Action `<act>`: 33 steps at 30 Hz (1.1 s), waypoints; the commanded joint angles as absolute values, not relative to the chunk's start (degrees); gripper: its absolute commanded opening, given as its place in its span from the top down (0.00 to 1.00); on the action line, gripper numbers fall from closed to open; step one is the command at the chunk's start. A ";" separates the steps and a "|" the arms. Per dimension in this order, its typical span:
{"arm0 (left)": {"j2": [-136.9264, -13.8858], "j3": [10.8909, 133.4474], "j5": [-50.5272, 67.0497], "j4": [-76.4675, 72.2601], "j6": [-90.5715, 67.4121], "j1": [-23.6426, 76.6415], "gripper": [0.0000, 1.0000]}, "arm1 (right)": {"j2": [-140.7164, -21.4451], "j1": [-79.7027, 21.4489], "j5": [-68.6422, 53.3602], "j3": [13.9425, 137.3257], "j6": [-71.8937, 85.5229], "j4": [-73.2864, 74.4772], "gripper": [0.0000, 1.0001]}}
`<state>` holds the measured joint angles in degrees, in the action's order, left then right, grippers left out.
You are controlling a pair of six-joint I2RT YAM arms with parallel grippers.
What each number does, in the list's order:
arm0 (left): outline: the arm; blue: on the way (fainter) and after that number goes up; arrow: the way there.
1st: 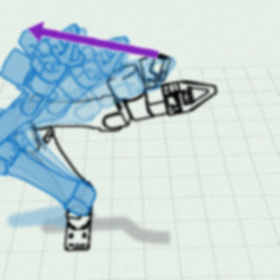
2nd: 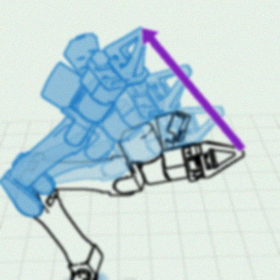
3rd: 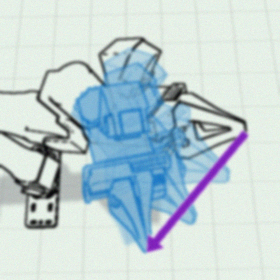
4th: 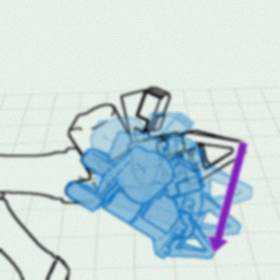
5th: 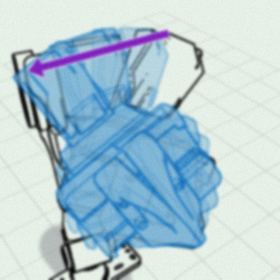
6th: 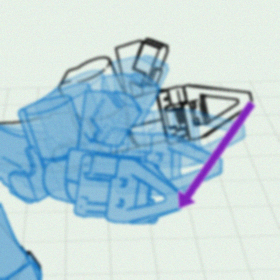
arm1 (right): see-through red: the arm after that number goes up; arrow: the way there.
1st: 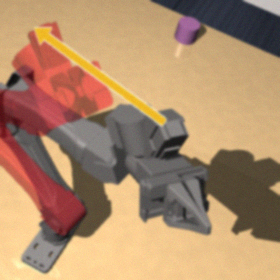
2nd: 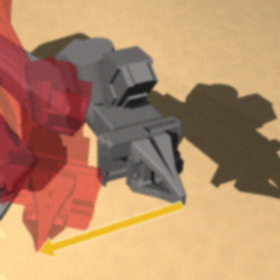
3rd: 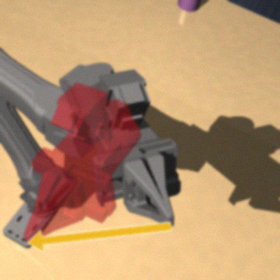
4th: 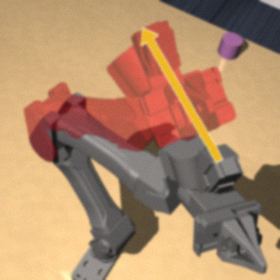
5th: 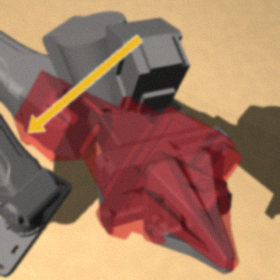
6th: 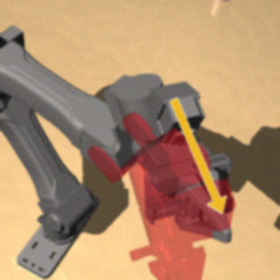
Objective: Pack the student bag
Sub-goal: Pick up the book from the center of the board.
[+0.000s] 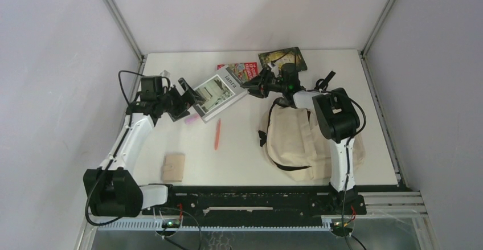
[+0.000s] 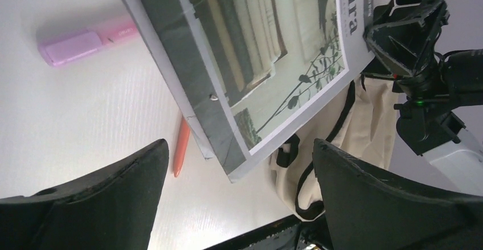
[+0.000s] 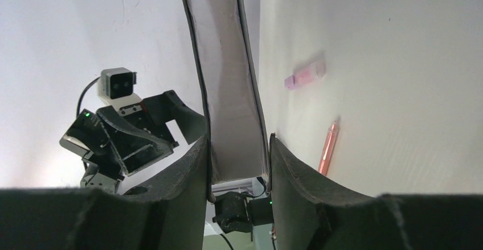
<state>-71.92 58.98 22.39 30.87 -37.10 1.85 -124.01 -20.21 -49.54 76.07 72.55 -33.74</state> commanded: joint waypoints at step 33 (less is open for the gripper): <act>-60.45 43.09 39.30 -2.22 -57.51 -2.64 1.00 | -103.30 -23.92 -49.46 63.58 71.06 -35.61 0.68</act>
